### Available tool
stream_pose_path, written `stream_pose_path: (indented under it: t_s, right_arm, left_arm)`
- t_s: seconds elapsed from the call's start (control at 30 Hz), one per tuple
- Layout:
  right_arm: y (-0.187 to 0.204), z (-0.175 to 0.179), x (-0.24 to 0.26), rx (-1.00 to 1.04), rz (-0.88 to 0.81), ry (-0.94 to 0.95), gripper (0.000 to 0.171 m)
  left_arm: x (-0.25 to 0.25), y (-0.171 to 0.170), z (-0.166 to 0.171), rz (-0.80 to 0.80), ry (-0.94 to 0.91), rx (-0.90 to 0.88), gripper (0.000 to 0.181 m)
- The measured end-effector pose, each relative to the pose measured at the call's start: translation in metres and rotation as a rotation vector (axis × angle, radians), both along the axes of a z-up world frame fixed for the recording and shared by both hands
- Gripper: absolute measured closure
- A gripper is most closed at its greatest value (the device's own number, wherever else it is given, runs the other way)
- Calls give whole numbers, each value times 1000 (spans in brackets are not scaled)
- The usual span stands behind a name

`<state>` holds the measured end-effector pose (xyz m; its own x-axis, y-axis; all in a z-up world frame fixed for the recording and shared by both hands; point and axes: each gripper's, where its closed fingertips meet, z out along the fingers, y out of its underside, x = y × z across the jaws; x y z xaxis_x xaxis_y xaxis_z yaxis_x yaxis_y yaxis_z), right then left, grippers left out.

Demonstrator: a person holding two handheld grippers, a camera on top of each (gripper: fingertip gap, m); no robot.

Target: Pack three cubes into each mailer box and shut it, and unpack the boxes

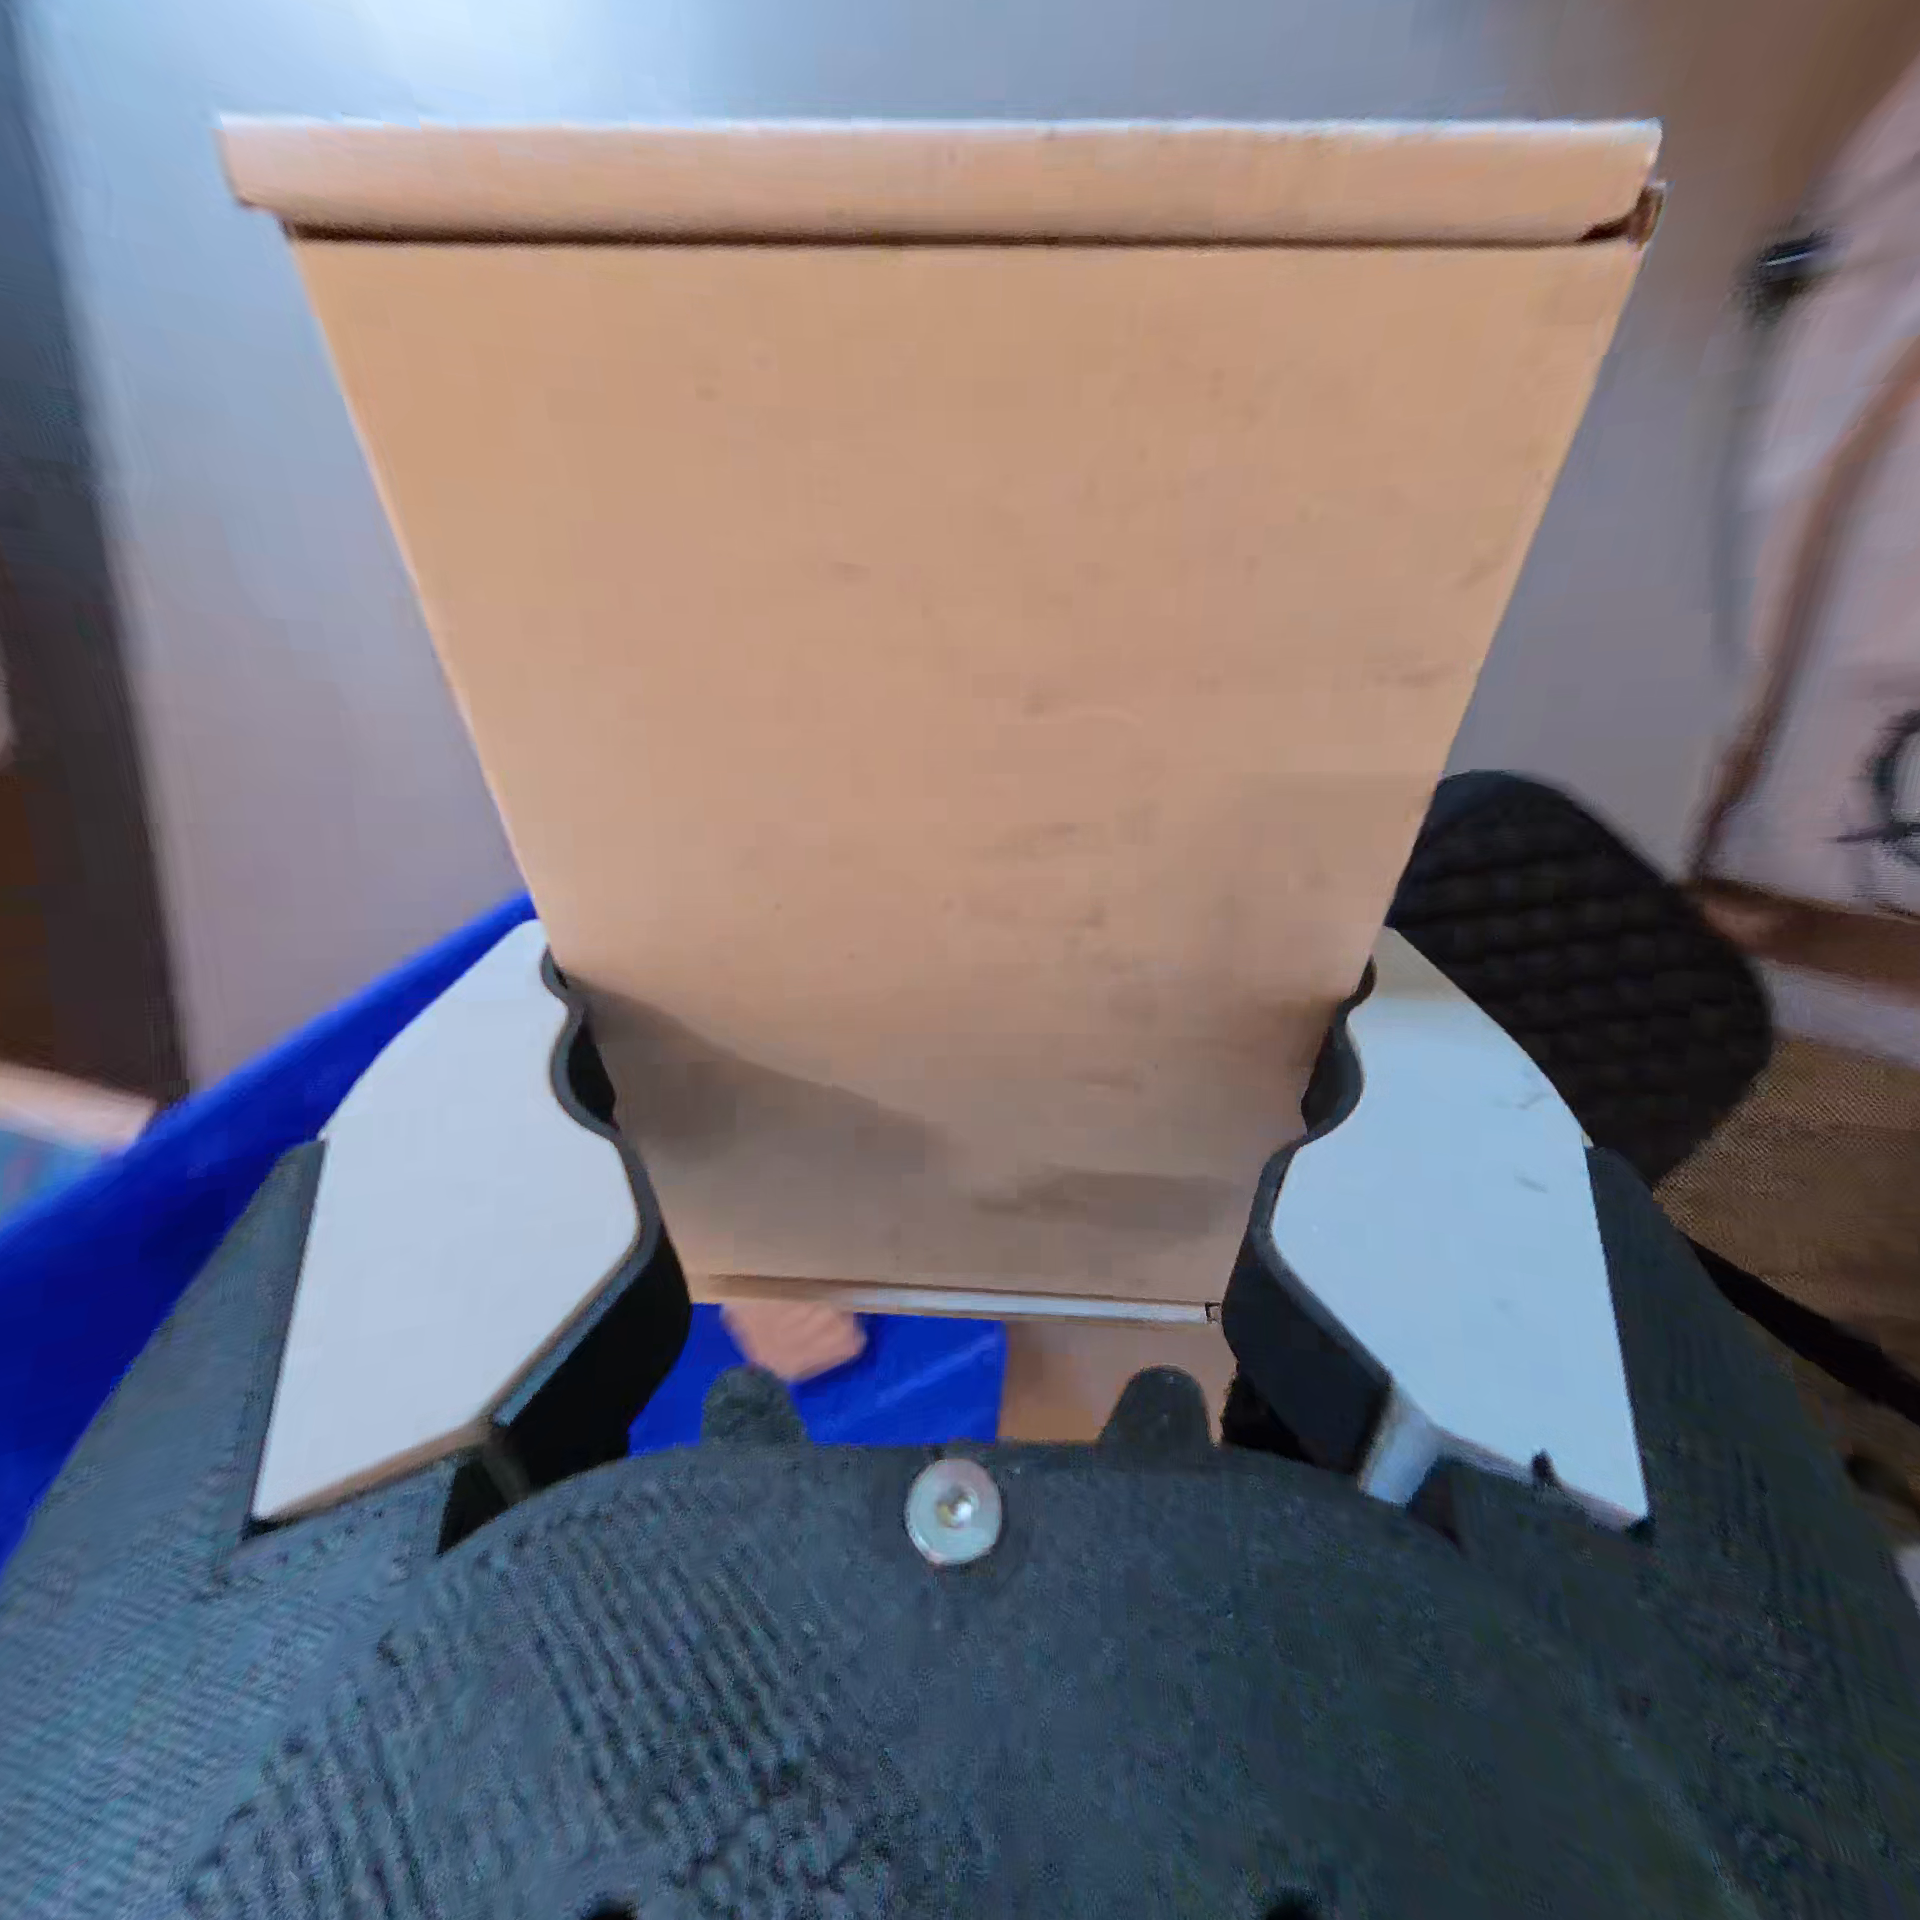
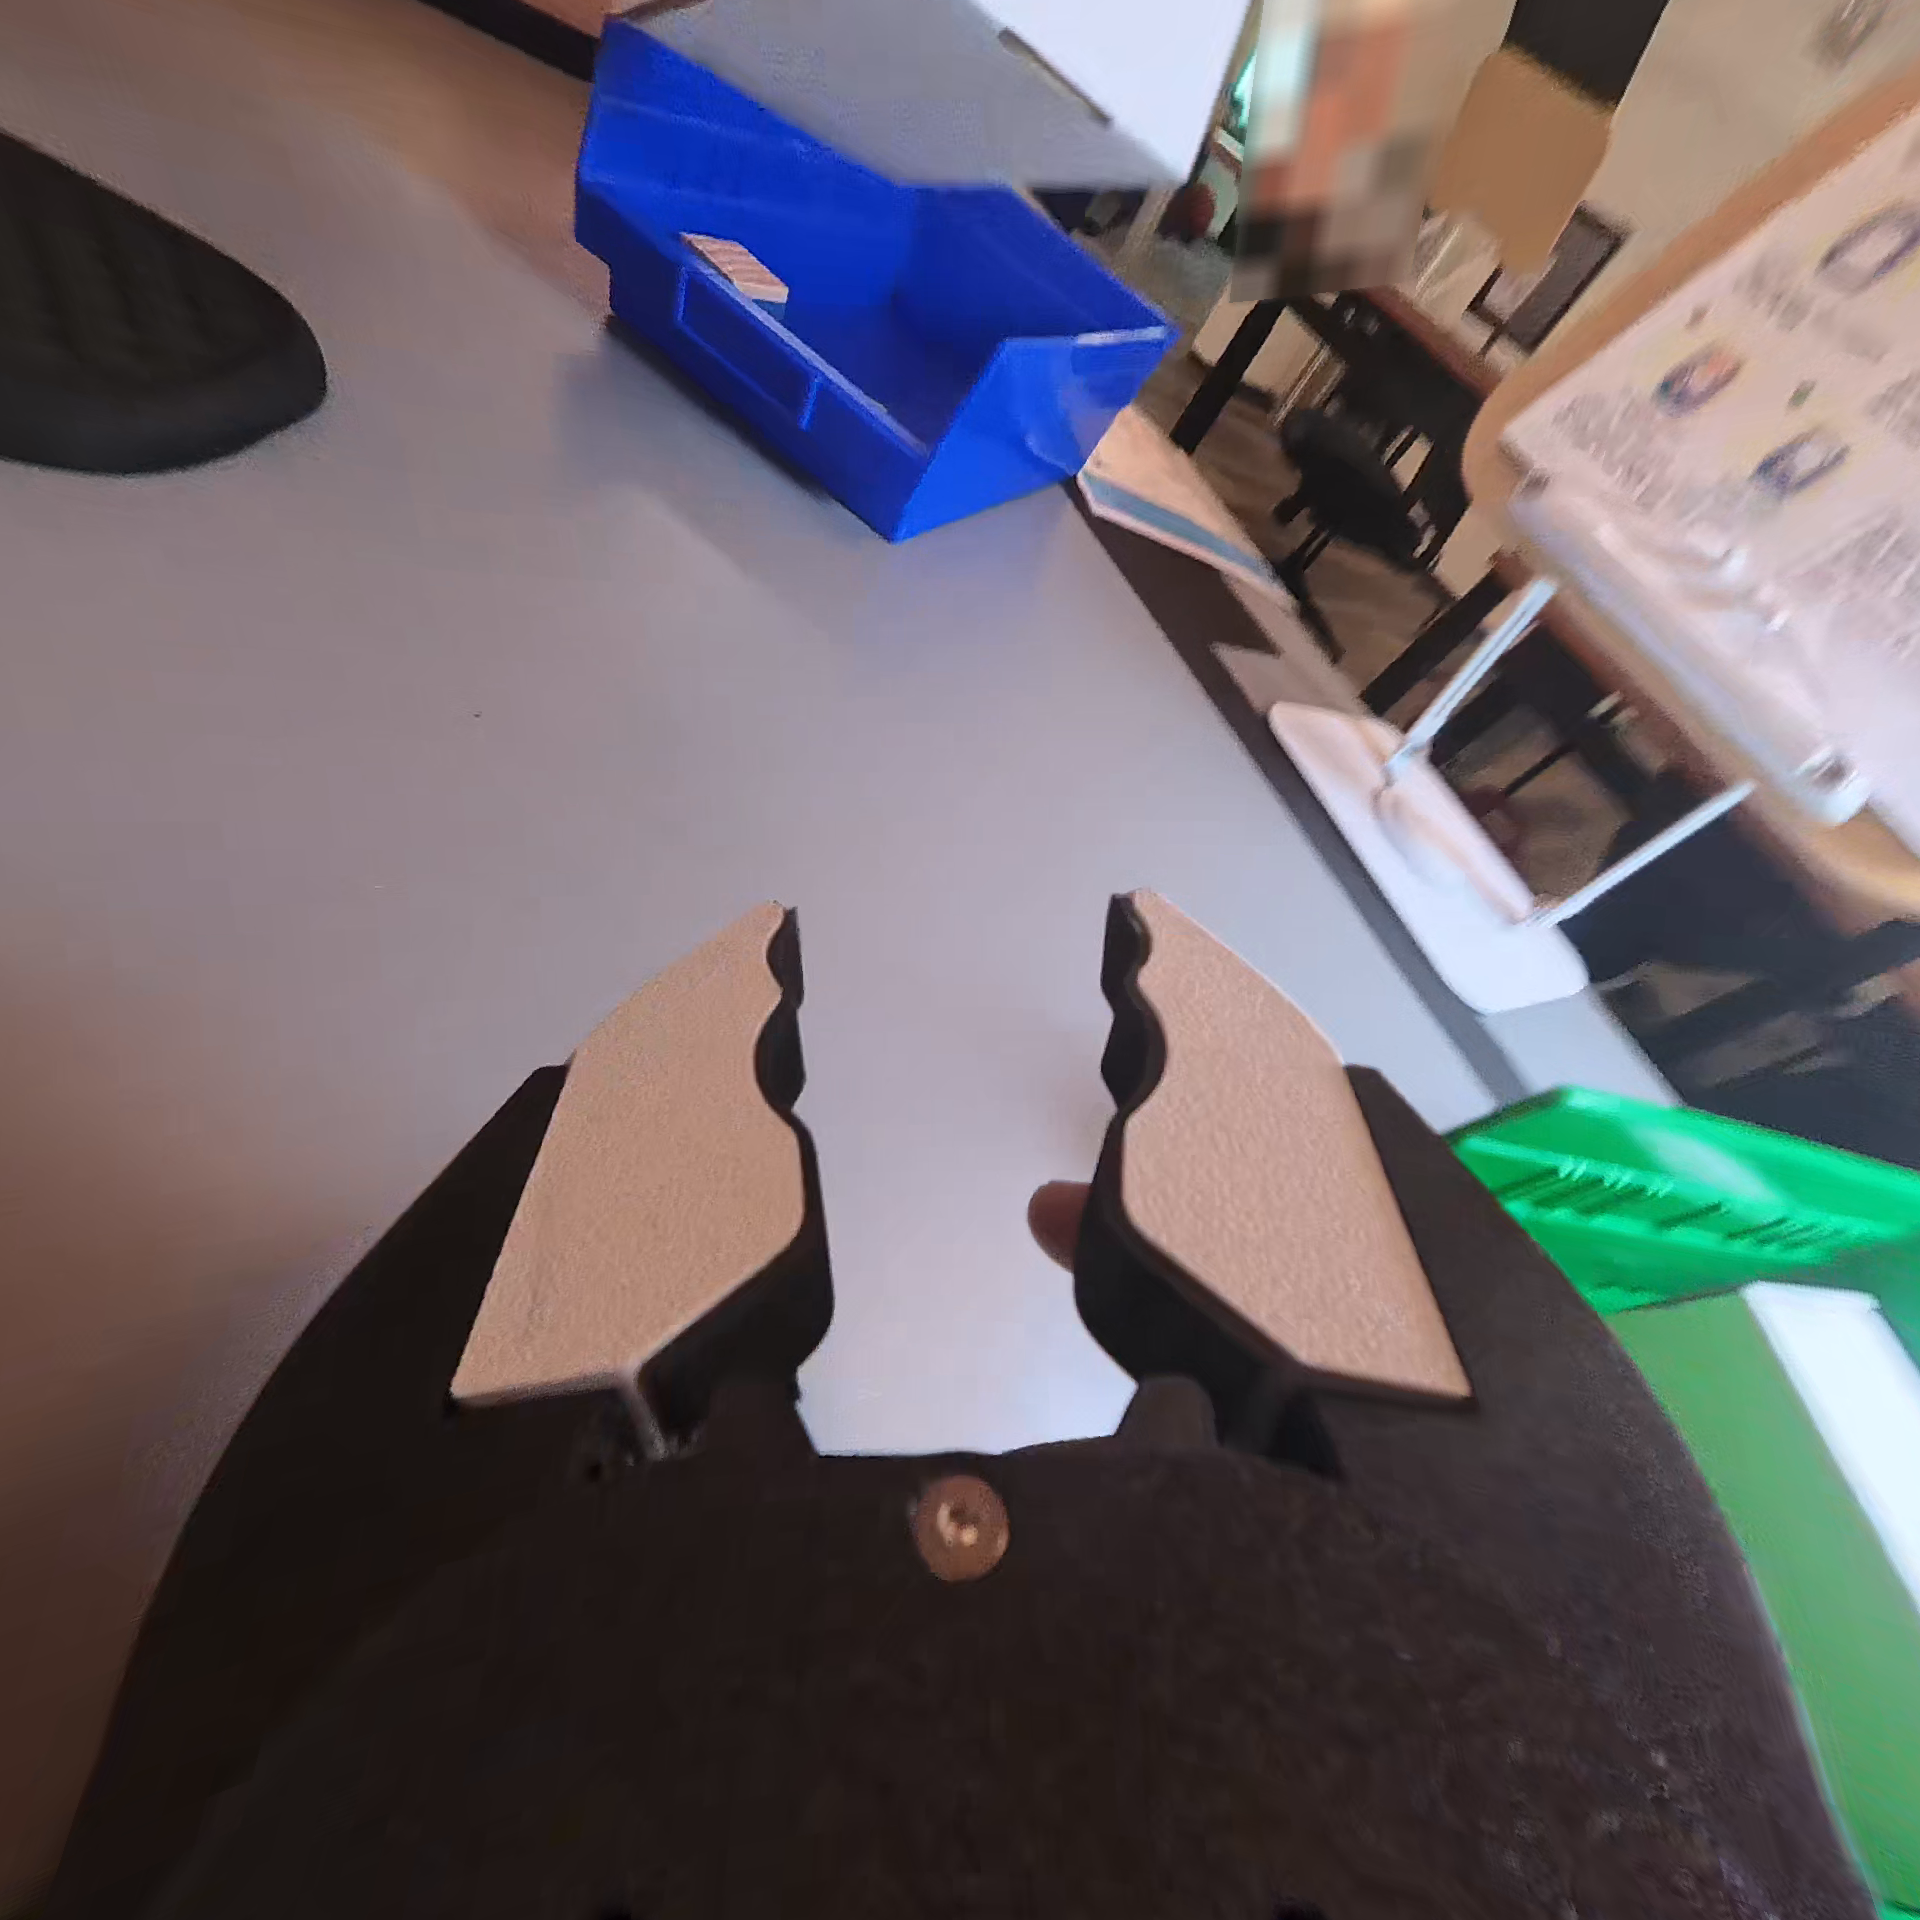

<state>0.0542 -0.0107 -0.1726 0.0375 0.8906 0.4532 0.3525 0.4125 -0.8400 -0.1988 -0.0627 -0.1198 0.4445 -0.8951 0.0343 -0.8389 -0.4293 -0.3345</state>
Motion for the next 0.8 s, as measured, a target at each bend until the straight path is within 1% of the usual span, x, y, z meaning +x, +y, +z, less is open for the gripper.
stream_pose_path:
  t_s: [0.13, 0.23, 0.33, 0.4, 0.47, 0.53, 0.57, 0.6, 0.63, 0.7, 0.77, 0.8]
  right_arm:
    - [-29, 13, -17, 279, 65, 27, 112]
    - [-54, 26, -26, 475, 122, 63, 104]
    - [-76, 29, -31, 614, 177, 45, 97]
    - [-84, 14, -34, 658, 219, -51, 99]
    - [-89, -5, -34, 664, 264, -113, 104]
    - [-85, -9, -32, 644, 257, -110, 105]
    - [-82, -9, -30, 604, 258, -107, 105]
    - [-78, -8, -27, 538, 258, -93, 105]
    - [-74, -6, -25, 450, 256, -74, 105]
    - [-65, -6, -17, 269, 266, -46, 105]
    - [-52, -8, -9, 80, 257, -22, 105]
    - [-46, -9, -7, -11, 255, -11, 105]
  left_arm:
    - [96, -40, -32, -240, -126, -136, 49]
    - [145, -55, -58, -352, -204, -221, 49]
    - [172, -57, -81, -405, -226, -291, 49]
    - [182, -58, -93, -427, -232, -323, 49]
    - [188, -56, -96, -435, -247, -330, 49]
    - [193, -50, -95, -401, -298, -301, 50]
    - [196, -46, -89, -368, -354, -281, 53]
    - [198, -40, -80, -344, -419, -232, 61]
    - [199, -31, -69, -326, -485, -132, 69]
    - [196, -16, -41, -261, -615, 77, 76]
    - [187, -10, -22, -186, -712, 241, 81]
    - [182, -11, -17, -162, -741, 315, 84]
